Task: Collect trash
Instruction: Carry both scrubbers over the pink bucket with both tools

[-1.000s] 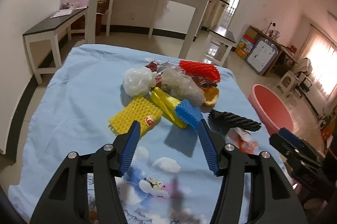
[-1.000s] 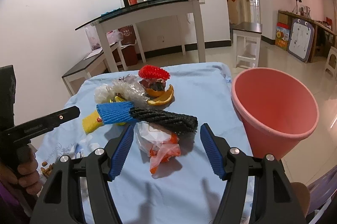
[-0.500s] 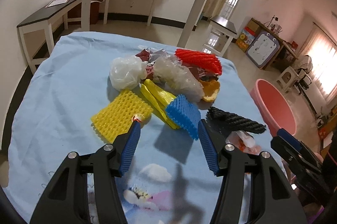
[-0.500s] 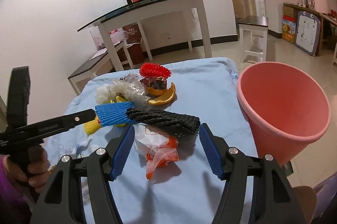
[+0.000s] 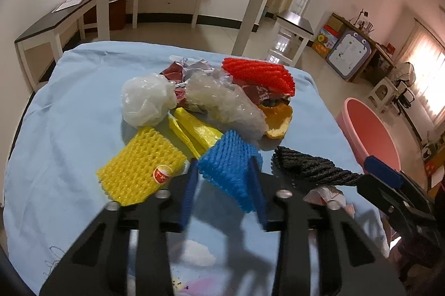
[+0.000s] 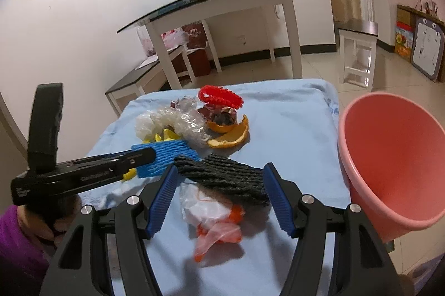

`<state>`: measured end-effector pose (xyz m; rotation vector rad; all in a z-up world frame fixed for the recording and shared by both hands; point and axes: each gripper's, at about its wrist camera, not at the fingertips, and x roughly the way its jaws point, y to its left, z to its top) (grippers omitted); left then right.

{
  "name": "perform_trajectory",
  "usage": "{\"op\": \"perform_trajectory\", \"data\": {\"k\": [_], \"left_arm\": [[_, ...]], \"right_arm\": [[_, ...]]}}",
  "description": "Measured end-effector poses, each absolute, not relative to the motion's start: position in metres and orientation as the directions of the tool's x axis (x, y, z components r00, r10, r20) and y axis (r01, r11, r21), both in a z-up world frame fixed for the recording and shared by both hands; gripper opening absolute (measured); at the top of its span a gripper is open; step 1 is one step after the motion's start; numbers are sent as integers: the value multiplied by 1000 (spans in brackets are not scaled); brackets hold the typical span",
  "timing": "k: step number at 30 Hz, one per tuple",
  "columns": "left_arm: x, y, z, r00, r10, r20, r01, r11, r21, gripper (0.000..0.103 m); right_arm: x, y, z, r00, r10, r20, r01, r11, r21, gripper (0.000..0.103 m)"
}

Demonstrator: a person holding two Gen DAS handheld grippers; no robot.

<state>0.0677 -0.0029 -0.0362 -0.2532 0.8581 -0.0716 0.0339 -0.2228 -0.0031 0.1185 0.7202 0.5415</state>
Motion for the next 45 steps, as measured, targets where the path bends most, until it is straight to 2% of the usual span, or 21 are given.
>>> {"op": "perform_trajectory", "data": {"k": [3,5,7,8,10,13,22,32,45], "left_arm": [[69,-2,-38,653,-168,-738,-34,967,-251,16],[69,-2,-38,652,-171,-739,-28,968,-248,8],[66,-3,-38,658,-172,-733,-23,969,-247,7],[65,-4,-38,663,-172,-729,-18,969,-245,7],[63,-4,-34,673,-168,-721,-12,971,-238,7],[56,-4,-27,685,-178,-706,7,971,-238,7],[32,-12,5,731,-202,-652,63,971,-231,7],[30,-44,30,755,-269,-597,145,958,-248,7],[71,-126,34,682,-410,-605,312,912,-267,7]], "right_arm": [[41,-224,-10,588,535,-606,-431,842,324,63],[42,-222,-14,566,549,-614,-438,832,340,56],[42,-220,-19,540,561,-628,-443,823,355,40],[41,-219,-21,530,567,-631,-444,819,363,36],[38,-220,-22,520,578,-629,-451,811,372,17],[33,-223,-18,519,596,-613,-459,799,387,8],[15,-244,6,577,618,-535,-459,786,414,7],[8,-293,37,708,535,-461,-369,837,405,7],[24,-376,29,811,317,-492,-122,914,387,7]]}}
